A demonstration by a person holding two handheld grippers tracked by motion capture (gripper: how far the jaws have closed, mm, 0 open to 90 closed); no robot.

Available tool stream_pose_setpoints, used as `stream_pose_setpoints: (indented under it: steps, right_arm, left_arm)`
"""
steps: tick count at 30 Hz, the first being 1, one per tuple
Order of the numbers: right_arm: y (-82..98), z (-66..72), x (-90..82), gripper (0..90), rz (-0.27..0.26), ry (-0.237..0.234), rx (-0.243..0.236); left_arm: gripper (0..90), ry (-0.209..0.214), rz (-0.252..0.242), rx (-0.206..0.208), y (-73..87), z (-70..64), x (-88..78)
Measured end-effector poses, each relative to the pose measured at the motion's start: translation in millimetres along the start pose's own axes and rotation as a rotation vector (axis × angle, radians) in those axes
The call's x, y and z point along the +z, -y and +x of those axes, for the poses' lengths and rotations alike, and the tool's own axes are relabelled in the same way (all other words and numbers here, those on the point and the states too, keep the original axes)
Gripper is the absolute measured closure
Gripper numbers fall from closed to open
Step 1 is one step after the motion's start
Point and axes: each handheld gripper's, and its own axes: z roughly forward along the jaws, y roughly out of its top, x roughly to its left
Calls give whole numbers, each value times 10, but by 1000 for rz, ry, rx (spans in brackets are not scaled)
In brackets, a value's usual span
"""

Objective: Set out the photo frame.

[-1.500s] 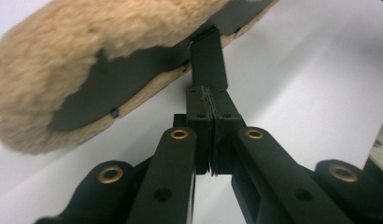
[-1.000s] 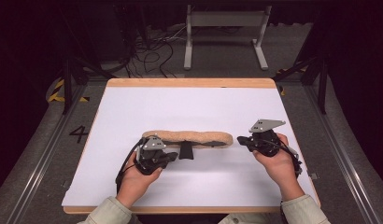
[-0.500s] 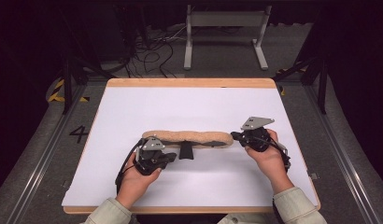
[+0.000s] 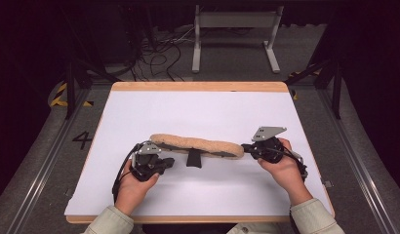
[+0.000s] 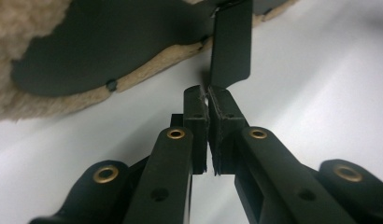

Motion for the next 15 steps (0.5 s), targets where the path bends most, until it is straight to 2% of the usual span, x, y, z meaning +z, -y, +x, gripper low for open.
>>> stream_pose_setpoints:
  steps: [6,15]
  right_arm:
    - [5,116,-66,900,29,-15,-34]
    - [36,317,-158,900,48,-44,-82]
  left_arm:
    - [857,-3,-4,-18,8,38,-9]
    - [852,-11,9,-16,5,65,22]
